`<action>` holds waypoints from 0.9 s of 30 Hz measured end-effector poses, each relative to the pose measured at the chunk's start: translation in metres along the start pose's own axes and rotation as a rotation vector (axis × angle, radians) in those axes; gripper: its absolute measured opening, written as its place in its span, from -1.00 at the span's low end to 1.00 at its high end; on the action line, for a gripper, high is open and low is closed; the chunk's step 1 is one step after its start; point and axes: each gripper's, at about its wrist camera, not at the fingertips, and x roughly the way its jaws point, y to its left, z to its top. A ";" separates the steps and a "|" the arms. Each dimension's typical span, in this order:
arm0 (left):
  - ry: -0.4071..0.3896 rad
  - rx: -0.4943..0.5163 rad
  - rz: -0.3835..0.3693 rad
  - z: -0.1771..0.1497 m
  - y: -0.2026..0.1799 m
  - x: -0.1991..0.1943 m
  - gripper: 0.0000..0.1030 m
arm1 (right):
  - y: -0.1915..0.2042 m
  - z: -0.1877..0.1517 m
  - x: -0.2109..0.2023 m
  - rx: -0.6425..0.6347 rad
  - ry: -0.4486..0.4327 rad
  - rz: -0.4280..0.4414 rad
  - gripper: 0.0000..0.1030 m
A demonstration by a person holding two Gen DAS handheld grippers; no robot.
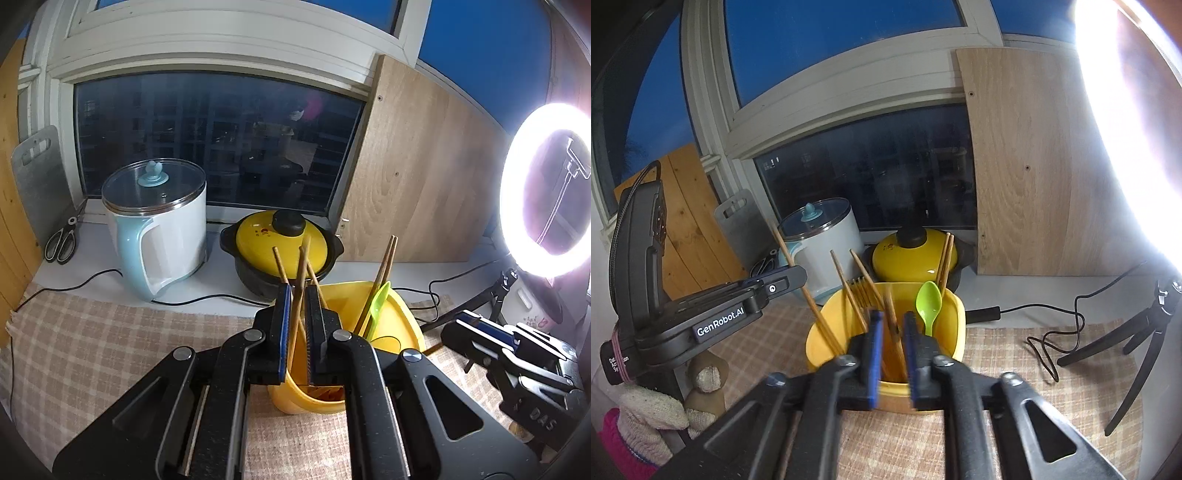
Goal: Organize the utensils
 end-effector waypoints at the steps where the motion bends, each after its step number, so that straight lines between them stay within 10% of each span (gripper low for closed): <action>1: 0.000 0.000 0.001 0.000 0.000 -0.001 -0.80 | 0.001 -0.001 -0.003 -0.004 -0.005 0.004 -0.44; 12: -0.036 -0.003 0.031 -0.010 0.006 -0.035 -0.52 | 0.003 -0.010 -0.026 -0.009 -0.005 -0.020 -0.37; 21: -0.061 0.045 0.046 -0.029 -0.010 -0.073 -0.39 | -0.002 -0.019 -0.051 0.007 -0.011 -0.063 0.11; 27: -0.095 0.065 0.040 -0.042 -0.028 -0.105 0.19 | -0.002 -0.025 -0.071 -0.016 -0.025 -0.092 0.39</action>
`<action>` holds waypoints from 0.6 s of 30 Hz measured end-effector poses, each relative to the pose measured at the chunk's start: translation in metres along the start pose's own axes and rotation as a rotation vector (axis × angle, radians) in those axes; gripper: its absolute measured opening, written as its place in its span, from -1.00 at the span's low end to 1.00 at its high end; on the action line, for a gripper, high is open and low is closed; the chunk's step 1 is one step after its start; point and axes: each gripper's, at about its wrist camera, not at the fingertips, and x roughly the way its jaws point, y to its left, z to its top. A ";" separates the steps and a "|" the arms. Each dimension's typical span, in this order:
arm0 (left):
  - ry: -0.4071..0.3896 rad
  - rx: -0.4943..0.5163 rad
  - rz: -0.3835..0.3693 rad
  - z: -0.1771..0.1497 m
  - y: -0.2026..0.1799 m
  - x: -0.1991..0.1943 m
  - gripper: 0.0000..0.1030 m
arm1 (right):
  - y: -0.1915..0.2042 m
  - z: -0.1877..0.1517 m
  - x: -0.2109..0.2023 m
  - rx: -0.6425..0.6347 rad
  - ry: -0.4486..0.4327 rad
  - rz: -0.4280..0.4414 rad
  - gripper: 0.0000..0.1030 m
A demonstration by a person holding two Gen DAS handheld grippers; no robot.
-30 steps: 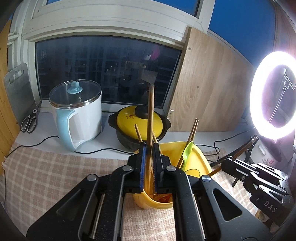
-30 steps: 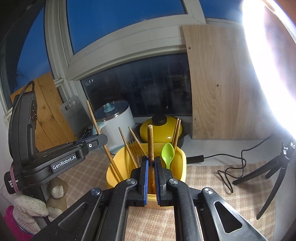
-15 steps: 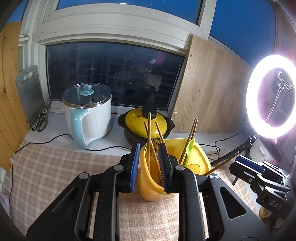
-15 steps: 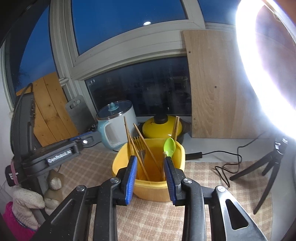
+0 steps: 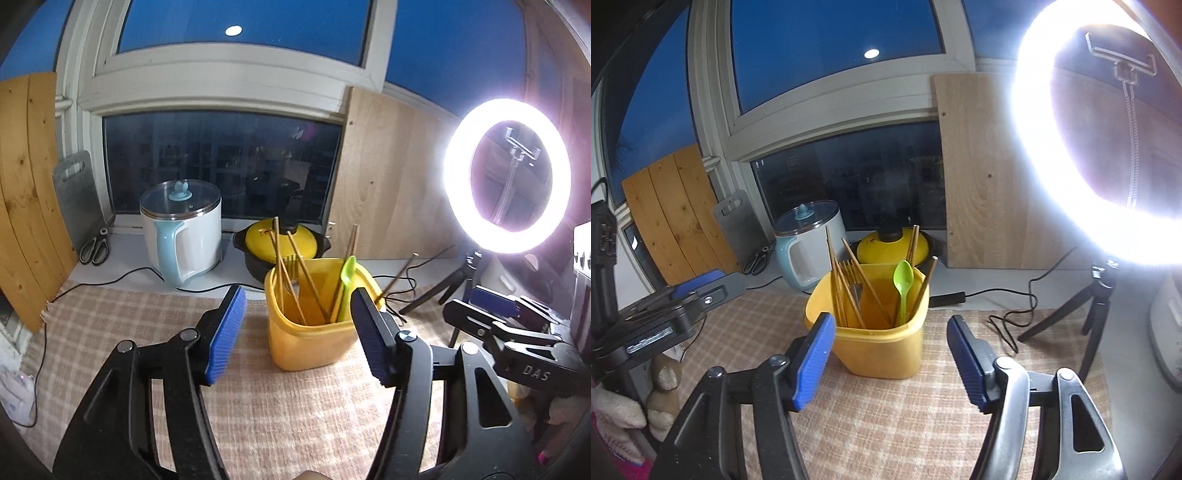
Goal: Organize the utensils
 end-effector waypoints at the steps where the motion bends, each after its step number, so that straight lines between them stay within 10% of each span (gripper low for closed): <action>1: -0.001 0.008 0.001 -0.001 -0.003 -0.005 0.25 | 0.000 -0.001 -0.005 -0.008 -0.006 -0.006 0.45; 11: -0.005 0.060 0.053 -0.020 -0.035 -0.042 0.87 | -0.002 -0.014 -0.043 -0.042 -0.070 -0.060 0.87; 18: 0.040 0.091 0.098 -0.039 -0.048 -0.049 0.92 | -0.006 -0.023 -0.053 -0.036 -0.087 -0.086 0.99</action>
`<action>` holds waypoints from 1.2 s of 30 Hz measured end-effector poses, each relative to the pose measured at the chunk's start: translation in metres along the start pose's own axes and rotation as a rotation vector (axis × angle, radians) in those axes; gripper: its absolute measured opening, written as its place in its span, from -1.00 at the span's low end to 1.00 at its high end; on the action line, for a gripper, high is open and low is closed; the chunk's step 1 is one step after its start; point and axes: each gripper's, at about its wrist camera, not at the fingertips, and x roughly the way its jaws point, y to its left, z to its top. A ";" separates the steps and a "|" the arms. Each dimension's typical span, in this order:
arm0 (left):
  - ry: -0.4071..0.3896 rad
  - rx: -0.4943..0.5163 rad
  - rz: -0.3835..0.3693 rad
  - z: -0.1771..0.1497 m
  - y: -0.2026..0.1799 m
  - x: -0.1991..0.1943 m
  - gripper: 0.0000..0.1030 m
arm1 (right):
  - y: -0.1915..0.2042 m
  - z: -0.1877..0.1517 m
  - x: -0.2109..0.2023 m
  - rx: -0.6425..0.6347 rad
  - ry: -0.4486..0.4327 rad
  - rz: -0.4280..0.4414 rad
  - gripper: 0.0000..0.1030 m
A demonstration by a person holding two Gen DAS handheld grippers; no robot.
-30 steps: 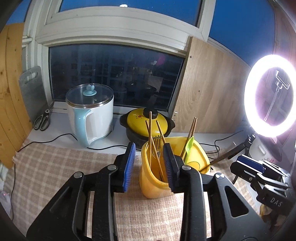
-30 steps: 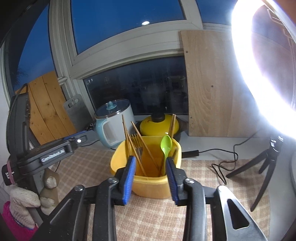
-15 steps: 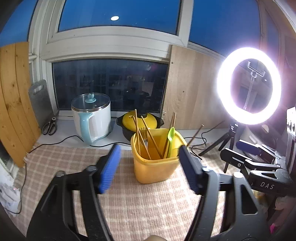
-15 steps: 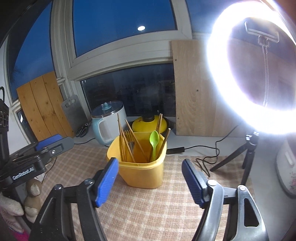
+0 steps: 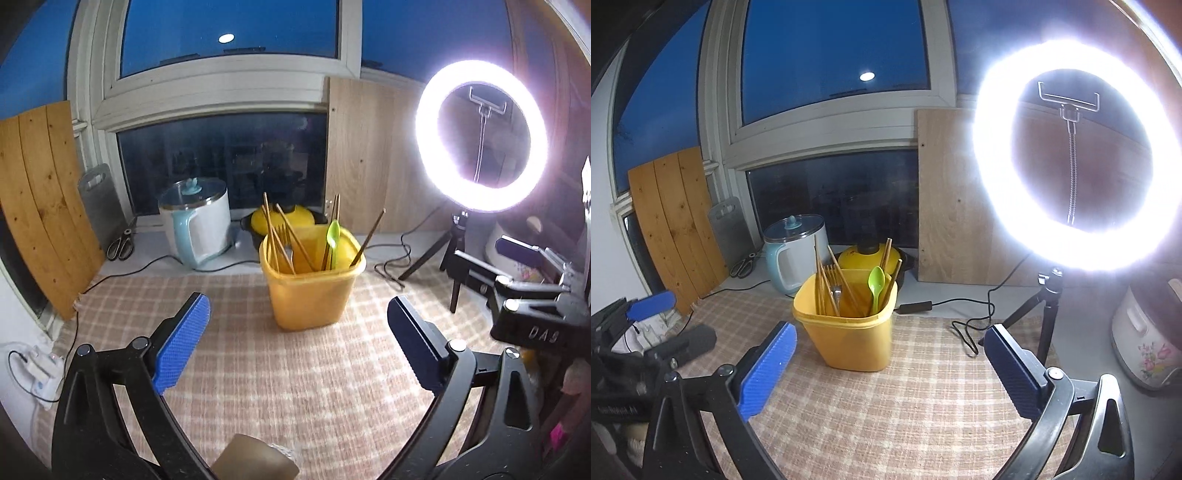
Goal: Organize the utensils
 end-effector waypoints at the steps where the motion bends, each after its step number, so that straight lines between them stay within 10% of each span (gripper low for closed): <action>1: 0.009 0.001 0.003 -0.002 -0.001 0.000 0.92 | -0.001 -0.001 -0.001 0.005 -0.001 0.000 0.99; 36: 0.006 -0.024 0.098 -0.004 -0.003 -0.023 1.00 | -0.011 -0.017 -0.019 0.048 -0.008 -0.012 0.99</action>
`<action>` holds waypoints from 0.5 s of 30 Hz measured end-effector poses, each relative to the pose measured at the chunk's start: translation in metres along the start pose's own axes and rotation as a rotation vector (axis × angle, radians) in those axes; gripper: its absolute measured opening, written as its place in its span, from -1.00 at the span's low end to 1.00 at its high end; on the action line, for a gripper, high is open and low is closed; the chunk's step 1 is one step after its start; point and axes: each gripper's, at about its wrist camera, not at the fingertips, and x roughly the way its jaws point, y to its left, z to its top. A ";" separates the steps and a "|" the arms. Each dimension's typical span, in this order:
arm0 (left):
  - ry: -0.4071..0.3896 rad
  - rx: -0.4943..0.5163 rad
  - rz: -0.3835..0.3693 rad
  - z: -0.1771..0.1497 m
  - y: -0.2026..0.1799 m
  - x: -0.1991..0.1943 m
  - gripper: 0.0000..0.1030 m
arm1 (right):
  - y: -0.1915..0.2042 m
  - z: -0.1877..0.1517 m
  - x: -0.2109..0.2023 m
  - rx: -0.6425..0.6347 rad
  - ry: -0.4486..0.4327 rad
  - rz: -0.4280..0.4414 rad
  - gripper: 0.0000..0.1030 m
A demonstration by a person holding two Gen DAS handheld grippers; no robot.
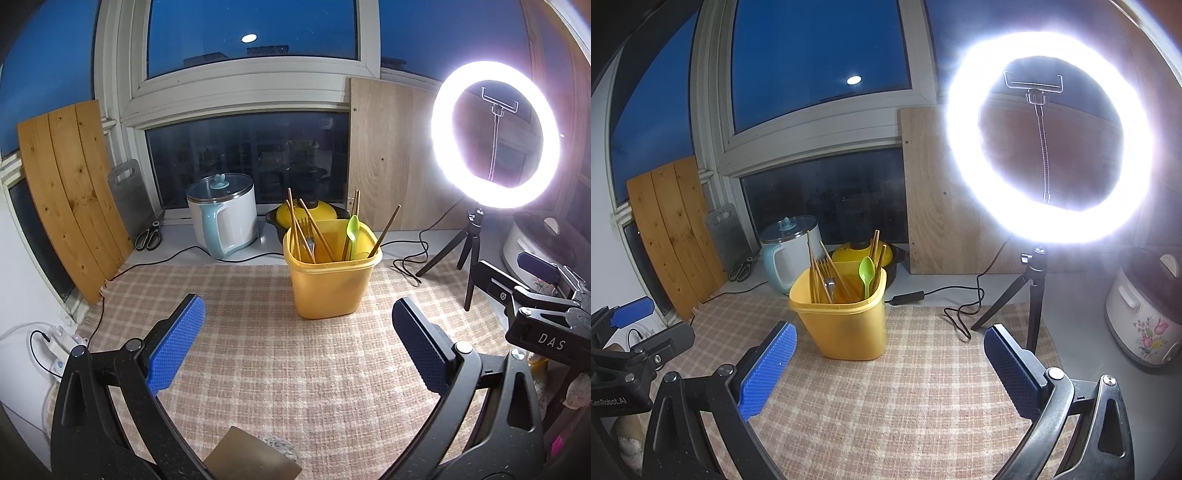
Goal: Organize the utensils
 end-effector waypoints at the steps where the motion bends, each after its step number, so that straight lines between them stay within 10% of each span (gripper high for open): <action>1: 0.000 0.000 0.000 0.000 0.000 0.000 1.00 | -0.001 -0.001 0.000 0.002 0.001 -0.001 0.99; 15: 0.008 -0.020 0.021 -0.002 0.004 -0.001 1.00 | -0.006 -0.007 0.003 0.020 0.029 -0.019 0.99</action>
